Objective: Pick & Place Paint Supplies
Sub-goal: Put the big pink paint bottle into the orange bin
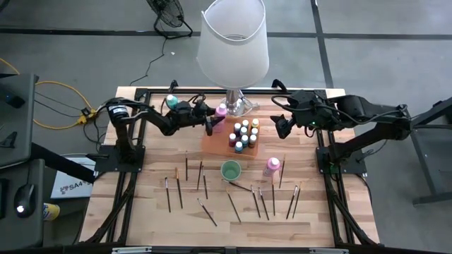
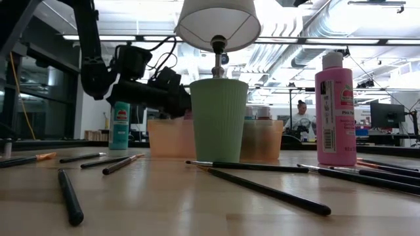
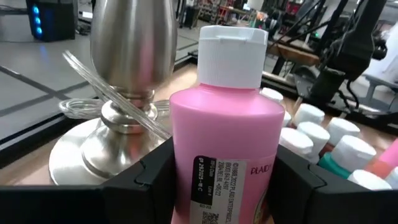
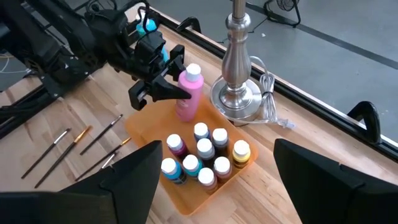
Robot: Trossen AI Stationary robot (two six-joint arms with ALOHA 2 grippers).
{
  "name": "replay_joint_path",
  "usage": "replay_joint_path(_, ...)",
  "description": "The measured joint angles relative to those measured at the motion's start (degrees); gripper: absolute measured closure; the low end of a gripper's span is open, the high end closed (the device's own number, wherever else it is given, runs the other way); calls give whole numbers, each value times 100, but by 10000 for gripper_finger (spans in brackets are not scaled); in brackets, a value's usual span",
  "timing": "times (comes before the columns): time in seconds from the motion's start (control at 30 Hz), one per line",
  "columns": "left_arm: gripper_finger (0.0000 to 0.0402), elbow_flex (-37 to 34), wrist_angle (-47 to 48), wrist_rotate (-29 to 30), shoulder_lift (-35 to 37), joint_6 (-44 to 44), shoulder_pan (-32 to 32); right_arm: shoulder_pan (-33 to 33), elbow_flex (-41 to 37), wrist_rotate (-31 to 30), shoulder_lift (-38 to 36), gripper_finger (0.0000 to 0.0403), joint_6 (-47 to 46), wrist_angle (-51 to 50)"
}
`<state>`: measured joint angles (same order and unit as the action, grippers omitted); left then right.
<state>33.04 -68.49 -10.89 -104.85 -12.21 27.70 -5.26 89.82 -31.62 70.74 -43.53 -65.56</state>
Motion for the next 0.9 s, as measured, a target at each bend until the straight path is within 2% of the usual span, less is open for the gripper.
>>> replay_joint_path(0.17,218,15,-279,43,-285,-12,-83,0,0,0,0,101,0,0)
replay_joint_path(0.53,214,15,-297,222,-327,-279,-113,0,0,2,0,101,17,-17)
replay_joint_path(0.63,191,15,-295,218,-331,-315,-111,0,0,6,0,101,23,-20)
replay_joint_path(0.9,89,-2,-253,-233,-334,-434,-108,0,0,20,0,101,131,-24)
